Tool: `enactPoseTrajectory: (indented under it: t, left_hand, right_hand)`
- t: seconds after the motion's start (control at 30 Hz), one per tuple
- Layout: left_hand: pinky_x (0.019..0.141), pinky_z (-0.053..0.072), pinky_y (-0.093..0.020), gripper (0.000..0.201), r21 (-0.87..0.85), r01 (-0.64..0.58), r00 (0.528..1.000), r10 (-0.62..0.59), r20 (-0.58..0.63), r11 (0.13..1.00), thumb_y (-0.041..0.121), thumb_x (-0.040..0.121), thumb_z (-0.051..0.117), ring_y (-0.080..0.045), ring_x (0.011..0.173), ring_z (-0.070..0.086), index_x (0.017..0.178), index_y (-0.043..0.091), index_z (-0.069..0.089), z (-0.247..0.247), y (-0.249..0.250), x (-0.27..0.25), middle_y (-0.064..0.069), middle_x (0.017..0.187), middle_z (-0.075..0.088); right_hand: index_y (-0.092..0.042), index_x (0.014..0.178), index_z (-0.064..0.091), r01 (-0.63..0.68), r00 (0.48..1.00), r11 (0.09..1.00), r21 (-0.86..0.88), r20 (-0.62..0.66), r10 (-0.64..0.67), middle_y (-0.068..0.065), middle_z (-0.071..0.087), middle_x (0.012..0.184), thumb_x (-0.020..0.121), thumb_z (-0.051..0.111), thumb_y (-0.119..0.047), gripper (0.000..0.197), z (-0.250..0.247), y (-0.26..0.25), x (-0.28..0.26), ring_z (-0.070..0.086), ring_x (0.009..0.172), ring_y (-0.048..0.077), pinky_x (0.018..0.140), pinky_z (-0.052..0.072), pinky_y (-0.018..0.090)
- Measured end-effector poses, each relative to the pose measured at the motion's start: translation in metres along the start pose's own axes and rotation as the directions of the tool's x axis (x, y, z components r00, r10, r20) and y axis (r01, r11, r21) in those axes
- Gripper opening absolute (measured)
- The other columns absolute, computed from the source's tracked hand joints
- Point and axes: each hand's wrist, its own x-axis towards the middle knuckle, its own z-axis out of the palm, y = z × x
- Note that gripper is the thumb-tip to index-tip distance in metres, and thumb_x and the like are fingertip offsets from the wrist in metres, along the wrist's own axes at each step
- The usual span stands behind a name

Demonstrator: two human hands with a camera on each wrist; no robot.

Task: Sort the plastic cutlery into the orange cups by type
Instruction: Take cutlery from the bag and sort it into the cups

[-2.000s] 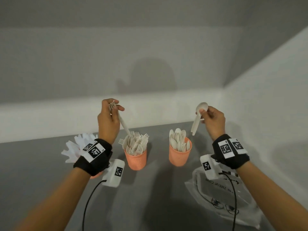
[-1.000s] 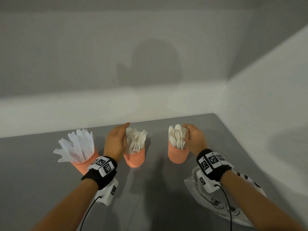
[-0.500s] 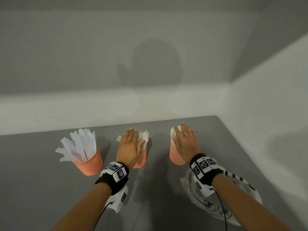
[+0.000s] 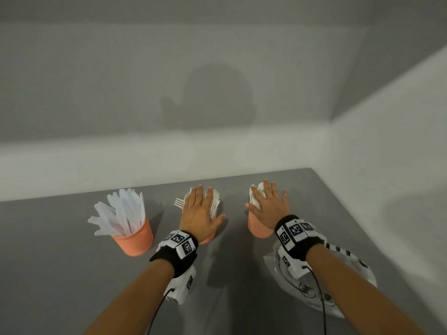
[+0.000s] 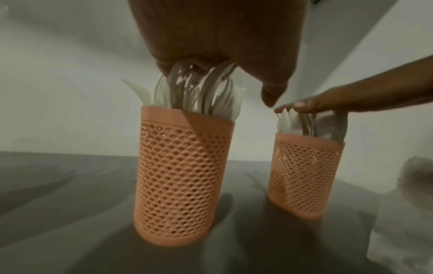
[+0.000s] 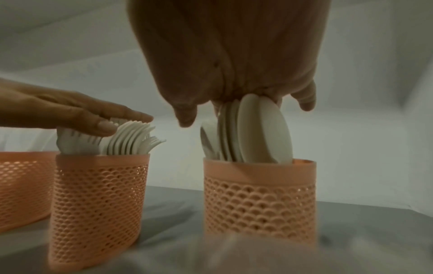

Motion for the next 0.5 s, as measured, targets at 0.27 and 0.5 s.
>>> enactPoseTrajectory:
  t: [0.27,0.5]
  left_hand:
    - [0.115,-0.001,-0.052,0.107,-0.040,-0.028,0.999,0.030,0.041,0.999,0.078,0.058,0.013,-0.030,0.145,-0.010,0.149,0.025,-0.004,-0.016,-0.004,-0.005,-0.010,0.157,-0.013]
    - [0.118,0.007,-0.046,0.103,-0.204,-0.122,0.984,0.090,-0.156,0.971,0.072,0.062,0.021,-0.032,0.145,0.001,0.149,0.019,0.002,-0.051,-0.004,-0.033,-0.016,0.157,0.002]
  right_hand:
    - [-0.030,0.149,-0.002,-0.045,0.998,0.999,0.011,-0.040,0.045,0.015,-0.014,0.157,0.083,0.025,-0.074,0.084,-0.023,-0.011,-0.022,-0.010,0.145,0.033,0.113,-0.004,0.057]
    - [-0.030,0.149,-0.006,-0.056,0.992,0.965,0.257,-0.094,0.083,0.011,0.013,0.158,0.085,0.045,-0.062,0.087,-0.061,-0.015,-0.070,0.011,0.146,0.029,0.115,0.000,0.055]
